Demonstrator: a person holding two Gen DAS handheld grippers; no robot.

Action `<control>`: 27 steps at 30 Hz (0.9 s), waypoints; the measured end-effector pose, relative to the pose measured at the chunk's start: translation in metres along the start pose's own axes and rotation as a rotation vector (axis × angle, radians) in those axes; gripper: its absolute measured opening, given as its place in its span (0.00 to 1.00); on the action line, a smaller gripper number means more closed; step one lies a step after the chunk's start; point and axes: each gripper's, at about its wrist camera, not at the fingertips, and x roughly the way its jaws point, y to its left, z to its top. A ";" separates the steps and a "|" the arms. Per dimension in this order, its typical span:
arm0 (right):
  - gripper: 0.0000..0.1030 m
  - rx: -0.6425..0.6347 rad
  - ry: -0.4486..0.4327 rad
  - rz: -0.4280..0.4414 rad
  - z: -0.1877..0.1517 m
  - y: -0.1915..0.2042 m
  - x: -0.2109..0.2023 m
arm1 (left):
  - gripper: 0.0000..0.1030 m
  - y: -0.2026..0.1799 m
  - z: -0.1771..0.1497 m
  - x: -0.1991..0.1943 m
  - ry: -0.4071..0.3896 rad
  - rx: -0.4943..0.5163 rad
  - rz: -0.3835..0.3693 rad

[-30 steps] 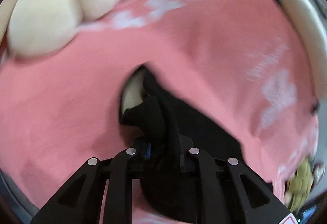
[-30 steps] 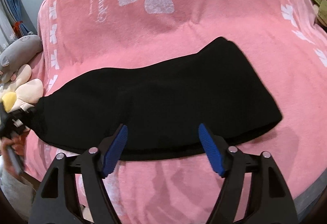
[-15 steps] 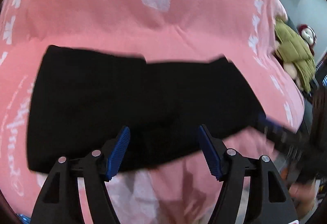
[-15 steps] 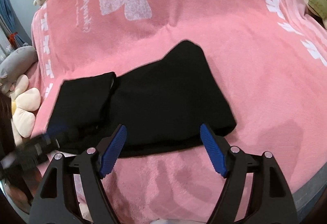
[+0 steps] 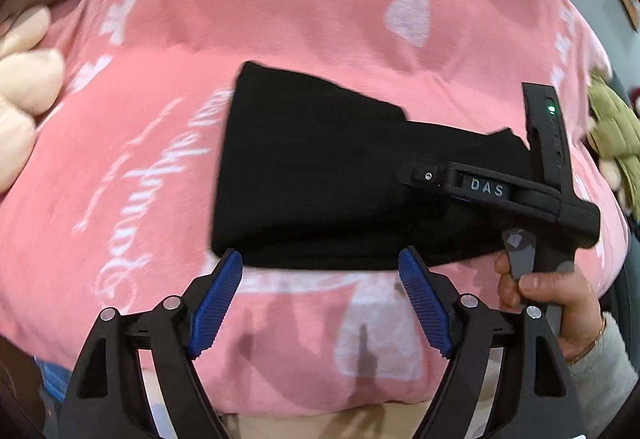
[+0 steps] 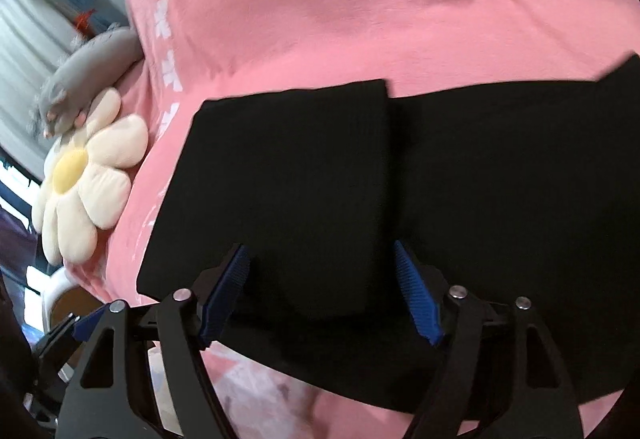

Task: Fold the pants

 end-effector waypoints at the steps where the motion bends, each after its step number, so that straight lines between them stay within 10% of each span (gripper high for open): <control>1: 0.65 -0.003 -0.001 0.004 0.000 0.005 0.003 | 0.75 0.004 0.001 0.000 -0.001 -0.011 0.000; 5: 0.29 0.059 0.011 0.078 -0.001 0.000 0.013 | 0.75 0.016 0.000 0.000 -0.009 -0.032 0.000; 11: 0.26 -0.034 -0.167 0.088 0.017 0.031 -0.066 | 0.76 0.016 0.004 -0.003 -0.015 -0.057 -0.046; 15: 0.27 -0.210 -0.277 -0.199 0.009 0.047 -0.138 | 0.78 0.012 0.005 -0.004 -0.036 -0.063 -0.073; 18: 0.30 -0.183 -0.185 -0.401 -0.015 -0.001 -0.127 | 0.78 0.004 0.003 0.009 -0.010 -0.070 -0.083; 21: 0.36 0.015 -0.026 -0.307 -0.035 -0.057 -0.087 | 0.78 -0.006 0.003 0.020 0.023 -0.077 -0.096; 23: 0.51 0.083 -0.088 -0.202 -0.037 -0.061 -0.097 | 0.78 -0.008 0.003 0.018 0.027 -0.075 -0.108; 27: 0.47 0.118 -0.098 0.009 -0.024 -0.053 -0.098 | 0.78 -0.002 0.004 0.012 -0.002 -0.056 -0.074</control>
